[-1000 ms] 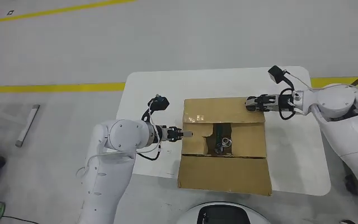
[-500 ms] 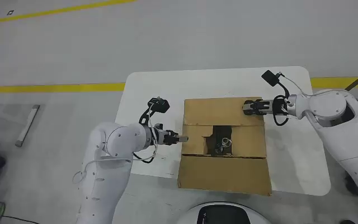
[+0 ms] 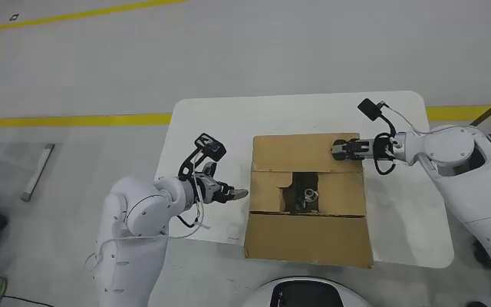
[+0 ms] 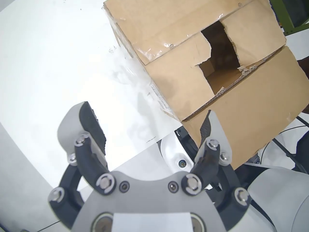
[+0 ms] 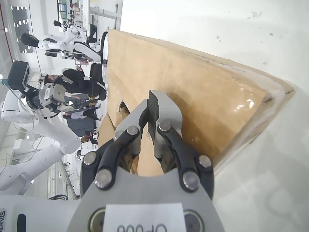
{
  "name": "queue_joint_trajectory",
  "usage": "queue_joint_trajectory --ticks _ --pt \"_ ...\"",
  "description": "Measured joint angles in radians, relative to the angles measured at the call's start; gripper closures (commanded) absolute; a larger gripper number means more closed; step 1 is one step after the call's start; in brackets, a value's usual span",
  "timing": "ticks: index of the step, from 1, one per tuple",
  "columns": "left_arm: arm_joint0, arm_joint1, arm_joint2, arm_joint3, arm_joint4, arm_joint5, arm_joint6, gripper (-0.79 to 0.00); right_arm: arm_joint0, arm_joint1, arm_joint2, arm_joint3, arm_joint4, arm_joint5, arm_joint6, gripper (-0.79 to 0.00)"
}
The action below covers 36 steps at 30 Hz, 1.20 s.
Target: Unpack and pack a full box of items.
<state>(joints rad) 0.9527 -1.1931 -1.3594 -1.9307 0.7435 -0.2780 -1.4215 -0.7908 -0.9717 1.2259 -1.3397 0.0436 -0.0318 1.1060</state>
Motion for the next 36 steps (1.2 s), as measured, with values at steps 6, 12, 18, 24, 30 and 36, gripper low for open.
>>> queue_joint_trajectory --ticks 6,12,18,24,30,36 --pt "0.024 0.008 0.030 -0.033 0.104 -0.089 0.069 -0.785 -0.006 0.002 -0.001 -0.011 0.001 0.002 0.004 0.000" --pt "0.126 0.040 0.028 -0.097 0.328 -0.246 0.110 -0.785 -0.015 0.006 0.002 -0.023 0.000 0.006 0.006 0.000" --pt "0.291 0.103 0.060 -0.110 0.484 -0.315 0.193 -0.785 -0.018 0.007 -0.002 -0.032 0.002 0.007 0.006 0.000" --pt "0.358 0.150 0.111 -0.155 0.466 -0.362 0.241 -0.785 -0.014 0.005 -0.016 -0.034 0.002 0.004 0.005 0.000" --pt "0.340 0.169 0.148 -0.194 0.417 -0.353 0.232 -0.785 -0.013 0.004 -0.026 -0.029 0.002 0.003 0.003 0.000" --pt "0.288 0.173 0.139 -0.224 0.348 -0.328 0.235 -0.785 -0.014 0.003 -0.038 -0.032 0.005 0.004 0.002 0.000"
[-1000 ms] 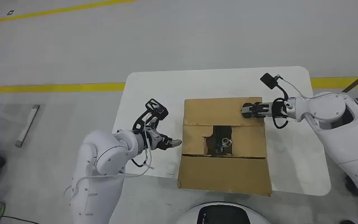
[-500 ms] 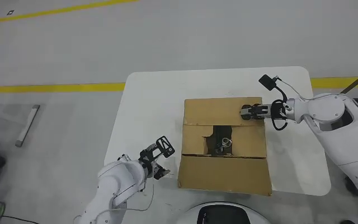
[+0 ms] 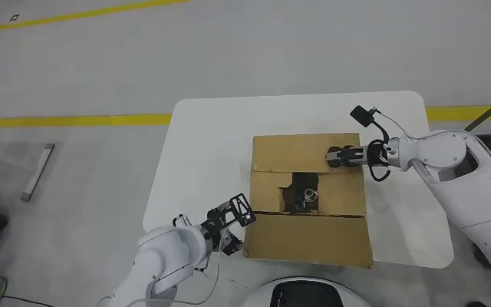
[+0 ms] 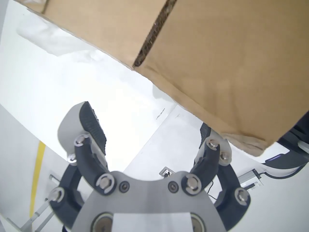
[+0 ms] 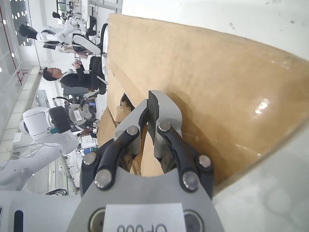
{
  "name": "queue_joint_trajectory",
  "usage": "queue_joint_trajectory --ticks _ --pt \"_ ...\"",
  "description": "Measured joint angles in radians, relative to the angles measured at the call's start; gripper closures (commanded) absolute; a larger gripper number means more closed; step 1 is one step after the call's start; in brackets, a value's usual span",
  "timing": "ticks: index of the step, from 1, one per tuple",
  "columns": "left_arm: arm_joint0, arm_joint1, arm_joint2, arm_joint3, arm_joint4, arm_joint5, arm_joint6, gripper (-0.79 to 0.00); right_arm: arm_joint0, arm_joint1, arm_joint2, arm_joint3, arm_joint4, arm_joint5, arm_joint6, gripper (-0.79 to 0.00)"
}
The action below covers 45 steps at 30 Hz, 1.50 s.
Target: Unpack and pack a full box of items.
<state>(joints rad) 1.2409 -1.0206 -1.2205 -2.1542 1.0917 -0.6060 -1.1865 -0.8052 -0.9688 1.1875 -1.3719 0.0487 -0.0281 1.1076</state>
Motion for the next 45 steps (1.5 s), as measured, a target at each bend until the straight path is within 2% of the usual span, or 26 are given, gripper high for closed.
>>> queue_joint_trajectory --ticks 7,12,19,23,29,35,45 --pt "-0.075 -0.002 -0.012 -0.008 -0.054 0.034 0.037 -0.785 0.009 -0.001 -0.007 0.003 0.007 0.001 -0.001 0.000" --pt "-0.146 -0.007 0.008 0.010 -0.059 0.062 0.083 -0.785 0.013 -0.003 0.013 0.008 0.051 0.014 -0.038 0.000" --pt "-0.258 -0.027 0.115 0.075 0.011 0.106 0.156 -0.785 -0.001 0.002 0.068 -0.039 0.110 -0.005 -0.103 0.000" --pt "-0.307 -0.044 0.182 0.134 0.070 0.189 0.170 -0.785 -0.032 0.005 0.086 -0.083 0.146 -0.050 -0.098 0.000" --pt "-0.349 -0.066 0.255 0.208 0.158 0.327 0.142 -0.785 -0.067 0.005 0.068 -0.107 0.178 -0.059 -0.052 0.000" --pt "-0.363 -0.080 0.289 0.245 0.190 0.357 0.161 -0.785 -0.080 0.004 0.033 -0.120 0.127 -0.047 -0.039 0.000" --pt "-0.358 -0.089 0.290 0.265 0.222 0.366 0.155 -0.785 -0.072 -0.001 -0.015 -0.087 0.062 -0.028 -0.041 0.000"
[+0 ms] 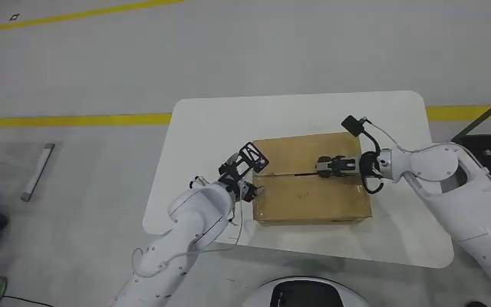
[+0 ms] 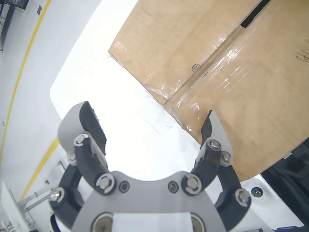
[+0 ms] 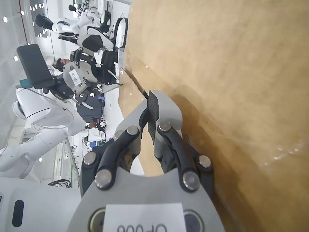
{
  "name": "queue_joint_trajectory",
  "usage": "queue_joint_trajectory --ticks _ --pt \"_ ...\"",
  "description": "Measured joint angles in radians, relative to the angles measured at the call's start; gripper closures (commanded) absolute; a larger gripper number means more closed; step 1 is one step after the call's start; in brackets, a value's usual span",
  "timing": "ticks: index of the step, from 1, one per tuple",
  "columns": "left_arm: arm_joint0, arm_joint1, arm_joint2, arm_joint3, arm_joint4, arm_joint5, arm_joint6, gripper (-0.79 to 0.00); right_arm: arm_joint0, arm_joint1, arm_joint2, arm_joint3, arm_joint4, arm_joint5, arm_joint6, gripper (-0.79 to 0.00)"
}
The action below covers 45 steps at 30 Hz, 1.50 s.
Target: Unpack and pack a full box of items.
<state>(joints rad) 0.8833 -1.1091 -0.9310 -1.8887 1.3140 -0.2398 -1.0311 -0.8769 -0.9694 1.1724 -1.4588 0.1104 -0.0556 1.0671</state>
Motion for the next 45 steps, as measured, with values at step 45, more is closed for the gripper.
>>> queue_joint_trajectory --ticks 45 --pt "0.247 0.005 -0.137 -0.053 0.126 0.134 0.112 -0.785 0.035 -0.009 -0.035 0.042 -0.018 0.001 0.005 0.000"
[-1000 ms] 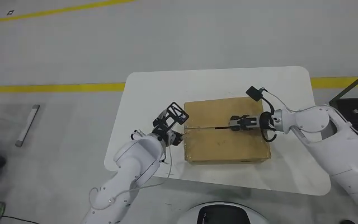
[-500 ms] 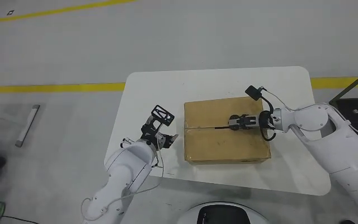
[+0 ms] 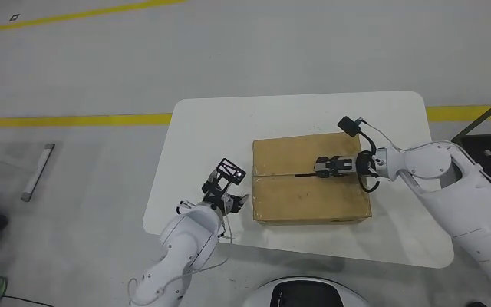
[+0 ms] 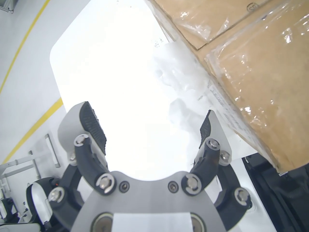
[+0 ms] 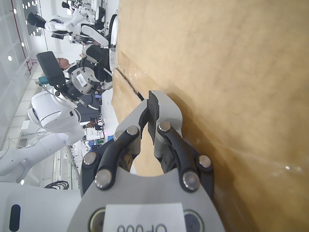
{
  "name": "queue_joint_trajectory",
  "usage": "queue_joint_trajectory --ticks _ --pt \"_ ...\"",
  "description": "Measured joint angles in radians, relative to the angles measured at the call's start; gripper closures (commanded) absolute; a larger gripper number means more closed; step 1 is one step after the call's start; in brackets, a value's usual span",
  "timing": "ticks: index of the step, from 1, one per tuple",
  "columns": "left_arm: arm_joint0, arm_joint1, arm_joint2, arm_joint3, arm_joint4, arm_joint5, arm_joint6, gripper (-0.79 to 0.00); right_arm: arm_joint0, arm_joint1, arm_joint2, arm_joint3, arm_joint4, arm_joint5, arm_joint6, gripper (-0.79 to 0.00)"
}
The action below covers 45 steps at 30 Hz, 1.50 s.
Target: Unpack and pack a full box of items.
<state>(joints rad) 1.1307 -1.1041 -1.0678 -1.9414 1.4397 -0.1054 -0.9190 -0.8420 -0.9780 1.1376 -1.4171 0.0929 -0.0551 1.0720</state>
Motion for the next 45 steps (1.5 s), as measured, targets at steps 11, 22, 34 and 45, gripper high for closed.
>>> queue_joint_trajectory --ticks 11,22,34,45 --pt "-0.039 -0.025 0.028 0.071 0.027 0.080 0.020 -0.785 -0.003 0.002 0.006 -0.008 -0.005 0.003 0.000 0.000" --pt "-0.042 -0.043 0.017 0.094 0.026 0.142 0.054 -0.785 -0.005 0.003 0.010 -0.007 -0.005 0.003 -0.004 0.000" --pt "-0.051 -0.065 0.024 0.113 0.029 0.182 0.099 -0.785 -0.001 0.002 0.010 -0.001 -0.004 0.001 -0.009 0.000" --pt "-0.061 -0.088 0.043 0.112 0.060 0.242 0.166 -0.785 0.006 -0.002 -0.005 0.008 -0.001 0.001 -0.006 0.000"
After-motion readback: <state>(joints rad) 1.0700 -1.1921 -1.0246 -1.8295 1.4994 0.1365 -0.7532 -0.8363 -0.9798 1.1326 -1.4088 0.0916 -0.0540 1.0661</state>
